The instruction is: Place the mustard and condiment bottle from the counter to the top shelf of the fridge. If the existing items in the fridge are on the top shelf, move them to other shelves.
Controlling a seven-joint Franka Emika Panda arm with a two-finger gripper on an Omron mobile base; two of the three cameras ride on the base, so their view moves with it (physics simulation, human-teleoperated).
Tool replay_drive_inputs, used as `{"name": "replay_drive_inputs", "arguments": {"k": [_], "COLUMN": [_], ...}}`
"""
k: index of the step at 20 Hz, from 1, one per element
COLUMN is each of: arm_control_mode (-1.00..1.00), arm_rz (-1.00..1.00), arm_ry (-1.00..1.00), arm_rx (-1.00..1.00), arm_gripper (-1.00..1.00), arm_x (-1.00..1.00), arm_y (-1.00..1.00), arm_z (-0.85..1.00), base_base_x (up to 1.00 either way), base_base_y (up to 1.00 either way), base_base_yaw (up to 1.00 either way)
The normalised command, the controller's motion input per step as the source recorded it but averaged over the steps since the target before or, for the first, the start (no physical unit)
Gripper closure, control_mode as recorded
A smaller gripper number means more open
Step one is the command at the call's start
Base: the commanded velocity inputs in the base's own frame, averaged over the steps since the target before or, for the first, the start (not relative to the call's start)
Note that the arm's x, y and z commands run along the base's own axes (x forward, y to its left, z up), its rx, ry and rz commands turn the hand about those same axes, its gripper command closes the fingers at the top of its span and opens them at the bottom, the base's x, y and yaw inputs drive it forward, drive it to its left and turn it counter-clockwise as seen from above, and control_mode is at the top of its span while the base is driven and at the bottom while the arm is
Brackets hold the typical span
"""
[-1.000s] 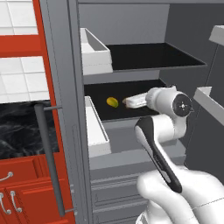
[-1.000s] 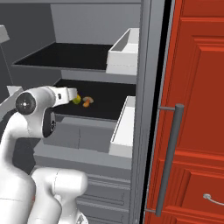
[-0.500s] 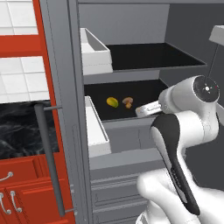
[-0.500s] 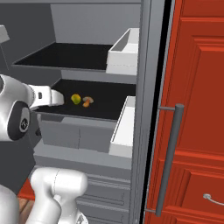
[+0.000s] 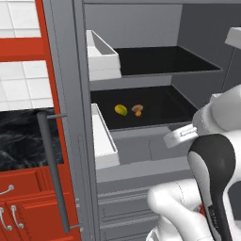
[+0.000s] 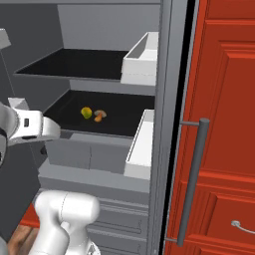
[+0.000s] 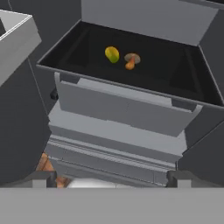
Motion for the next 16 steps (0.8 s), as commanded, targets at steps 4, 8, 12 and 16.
{"name": "replay_drive_inputs", "arguments": {"k": [4, 8, 12, 16], "arm_control_mode": [-1.0, -1.0, -1.0, -1.0], "arm_rz": [-0.01, -0.01, 0.0, 0.0], "arm_ry": [-0.18, -0.18, -0.15, -0.01], "arm_rx": [0.0, 0.01, 0.0, 0.0], "arm_gripper": [-1.0, -1.0, -1.0, -1.0], "arm_x": [-0.41, -0.17, 0.0, -0.19], "arm_y": [-0.03, -0.13, -0.05, -0.01], "arm_z": [0.05, 0.18, 0.19, 0.02], "base_base_x": [0.0, 0.0, 0.0, 0.0], "base_base_y": [0.0, 0.0, 0.0, 0.0], "base_base_yaw": [0.0, 0.0, 0.0, 0.0]}}
